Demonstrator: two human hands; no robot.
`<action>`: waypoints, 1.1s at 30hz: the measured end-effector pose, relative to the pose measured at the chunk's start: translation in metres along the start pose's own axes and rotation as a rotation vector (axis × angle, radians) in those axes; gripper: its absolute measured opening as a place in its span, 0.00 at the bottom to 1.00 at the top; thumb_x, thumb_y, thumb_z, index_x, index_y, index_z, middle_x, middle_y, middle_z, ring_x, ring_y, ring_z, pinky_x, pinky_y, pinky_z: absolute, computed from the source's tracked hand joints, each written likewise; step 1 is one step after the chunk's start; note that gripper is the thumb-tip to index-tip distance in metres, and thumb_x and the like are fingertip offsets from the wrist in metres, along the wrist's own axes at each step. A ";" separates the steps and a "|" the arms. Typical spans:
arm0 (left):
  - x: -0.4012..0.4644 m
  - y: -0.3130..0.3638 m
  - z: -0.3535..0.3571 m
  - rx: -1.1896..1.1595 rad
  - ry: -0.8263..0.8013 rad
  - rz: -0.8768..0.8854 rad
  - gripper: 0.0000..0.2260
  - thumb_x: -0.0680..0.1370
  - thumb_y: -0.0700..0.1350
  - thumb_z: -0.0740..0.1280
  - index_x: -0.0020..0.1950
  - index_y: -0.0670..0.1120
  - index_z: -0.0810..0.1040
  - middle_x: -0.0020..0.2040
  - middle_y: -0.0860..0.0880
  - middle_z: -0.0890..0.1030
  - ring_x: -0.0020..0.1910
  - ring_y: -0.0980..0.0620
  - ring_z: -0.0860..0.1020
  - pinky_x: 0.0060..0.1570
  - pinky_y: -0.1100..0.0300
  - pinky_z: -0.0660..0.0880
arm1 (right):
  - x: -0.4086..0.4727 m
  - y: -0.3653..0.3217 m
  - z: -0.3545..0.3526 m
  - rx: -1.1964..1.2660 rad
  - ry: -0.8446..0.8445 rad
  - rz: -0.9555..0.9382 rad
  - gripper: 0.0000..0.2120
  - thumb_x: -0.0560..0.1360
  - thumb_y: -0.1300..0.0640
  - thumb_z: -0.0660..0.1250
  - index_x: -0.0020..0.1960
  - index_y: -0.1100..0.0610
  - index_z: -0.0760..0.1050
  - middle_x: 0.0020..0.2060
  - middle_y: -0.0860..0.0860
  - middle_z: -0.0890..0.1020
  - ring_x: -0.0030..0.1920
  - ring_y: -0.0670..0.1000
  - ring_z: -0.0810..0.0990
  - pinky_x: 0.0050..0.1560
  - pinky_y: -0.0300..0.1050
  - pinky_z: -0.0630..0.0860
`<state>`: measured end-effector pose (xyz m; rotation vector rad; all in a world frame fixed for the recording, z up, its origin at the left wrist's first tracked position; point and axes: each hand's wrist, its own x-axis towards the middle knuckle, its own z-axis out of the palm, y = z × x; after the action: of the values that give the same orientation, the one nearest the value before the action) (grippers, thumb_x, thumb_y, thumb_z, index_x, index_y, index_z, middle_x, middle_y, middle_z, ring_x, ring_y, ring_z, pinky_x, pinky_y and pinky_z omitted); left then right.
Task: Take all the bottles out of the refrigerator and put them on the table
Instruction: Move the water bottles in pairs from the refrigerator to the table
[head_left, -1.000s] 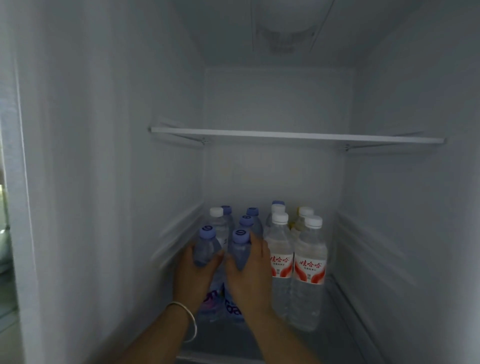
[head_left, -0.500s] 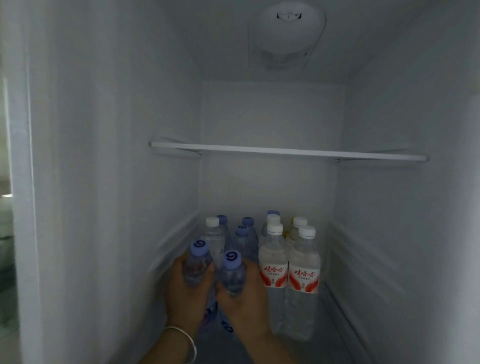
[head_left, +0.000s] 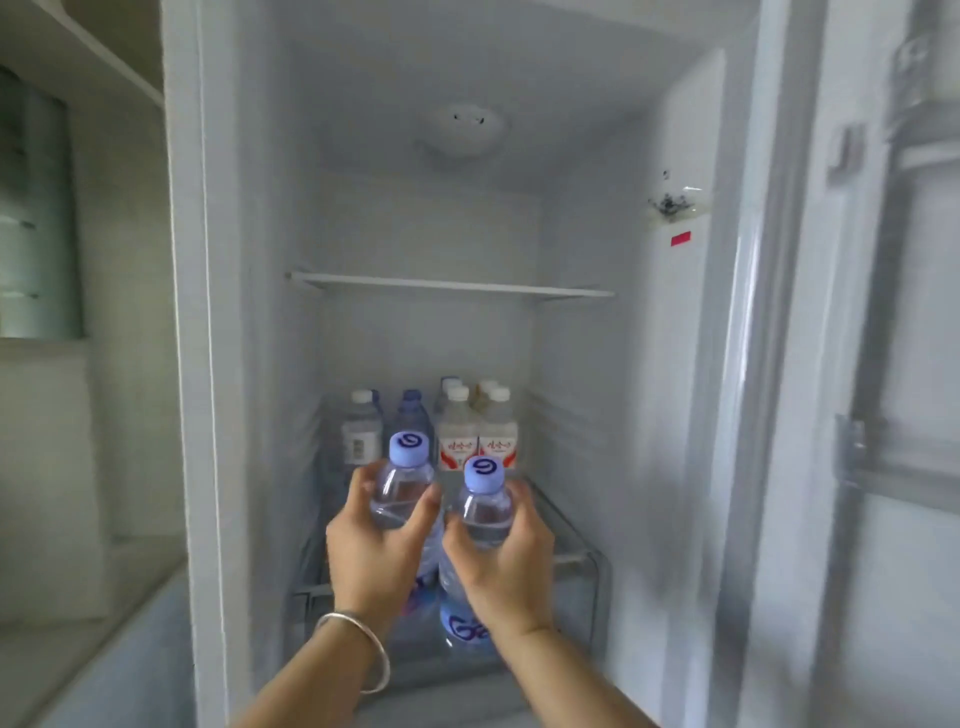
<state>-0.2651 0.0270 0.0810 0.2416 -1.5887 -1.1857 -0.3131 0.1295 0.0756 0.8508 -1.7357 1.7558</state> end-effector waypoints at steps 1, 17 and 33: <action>-0.018 0.006 -0.004 -0.009 -0.041 -0.005 0.15 0.65 0.54 0.75 0.47 0.52 0.77 0.40 0.60 0.84 0.37 0.63 0.82 0.39 0.66 0.75 | -0.017 -0.009 -0.014 -0.026 0.026 0.021 0.21 0.59 0.43 0.67 0.51 0.48 0.75 0.41 0.40 0.81 0.43 0.38 0.80 0.47 0.32 0.74; -0.295 0.146 0.052 -0.330 -0.691 -0.099 0.20 0.62 0.62 0.67 0.48 0.52 0.77 0.39 0.55 0.84 0.38 0.61 0.81 0.41 0.63 0.75 | -0.196 -0.122 -0.304 -0.581 0.416 0.255 0.22 0.60 0.38 0.64 0.50 0.49 0.74 0.37 0.44 0.83 0.37 0.43 0.81 0.40 0.30 0.73; -0.558 0.322 0.238 -0.556 -1.053 -0.233 0.21 0.62 0.63 0.68 0.46 0.50 0.77 0.38 0.54 0.83 0.39 0.55 0.81 0.45 0.57 0.78 | -0.266 -0.185 -0.648 -0.907 0.717 0.441 0.17 0.68 0.52 0.73 0.54 0.55 0.76 0.39 0.46 0.79 0.39 0.48 0.78 0.43 0.37 0.70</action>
<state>-0.1123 0.6919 0.0041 -0.6903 -2.0149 -2.0699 -0.0450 0.8003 0.0147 -0.5139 -1.9361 1.0376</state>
